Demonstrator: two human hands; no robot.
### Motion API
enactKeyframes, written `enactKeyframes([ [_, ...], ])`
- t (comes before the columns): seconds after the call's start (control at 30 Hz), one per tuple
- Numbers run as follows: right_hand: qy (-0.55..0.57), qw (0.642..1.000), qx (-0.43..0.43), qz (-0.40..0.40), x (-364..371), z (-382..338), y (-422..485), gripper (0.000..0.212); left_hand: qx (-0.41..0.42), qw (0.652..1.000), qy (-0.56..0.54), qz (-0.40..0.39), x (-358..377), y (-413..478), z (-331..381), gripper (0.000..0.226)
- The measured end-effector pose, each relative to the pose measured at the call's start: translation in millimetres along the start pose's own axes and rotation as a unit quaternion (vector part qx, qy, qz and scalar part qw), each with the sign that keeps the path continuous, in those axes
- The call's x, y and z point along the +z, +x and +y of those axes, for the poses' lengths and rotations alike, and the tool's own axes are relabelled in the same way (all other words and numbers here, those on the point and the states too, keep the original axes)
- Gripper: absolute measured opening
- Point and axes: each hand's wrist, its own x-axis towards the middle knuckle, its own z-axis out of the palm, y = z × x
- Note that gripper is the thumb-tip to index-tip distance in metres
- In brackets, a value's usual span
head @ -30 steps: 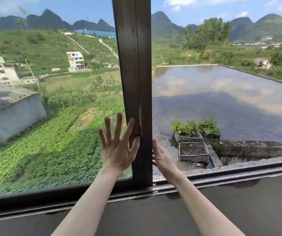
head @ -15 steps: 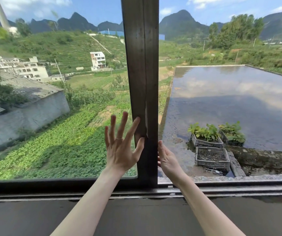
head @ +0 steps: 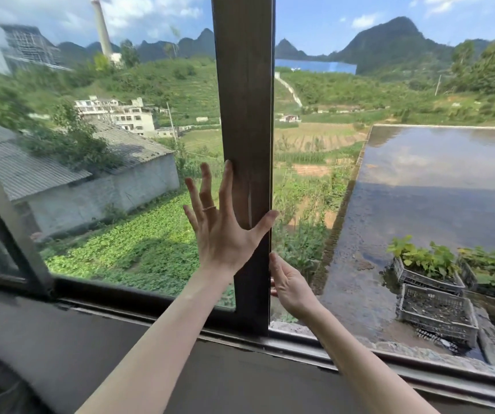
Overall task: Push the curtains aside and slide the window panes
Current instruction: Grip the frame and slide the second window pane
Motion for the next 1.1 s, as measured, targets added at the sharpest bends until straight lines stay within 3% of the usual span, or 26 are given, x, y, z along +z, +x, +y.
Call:
enactKeyframes([
  [0.2,-0.027,0.998,-0.025,-0.049,51,-19,31,0.035,-0.028,0.997,0.068,-0.031,-38,19,-58,0.105],
  [0.33,-0.042,0.993,-0.069,-0.086,80,-32,60,0.037,-0.048,0.995,0.077,-0.04,-63,30,-95,0.103],
  [0.5,-0.01,0.988,-0.119,-0.094,113,-70,99,0.014,-0.064,0.995,0.065,-0.047,-89,44,-141,0.102],
  [0.93,-0.015,0.975,-0.162,-0.154,233,-96,179,0.03,-0.077,0.989,0.117,-0.038,-145,75,-263,0.094],
  [1.1,-0.035,0.968,-0.195,-0.155,279,-101,203,0.029,-0.068,0.984,0.161,0.027,-158,80,-302,0.089],
])
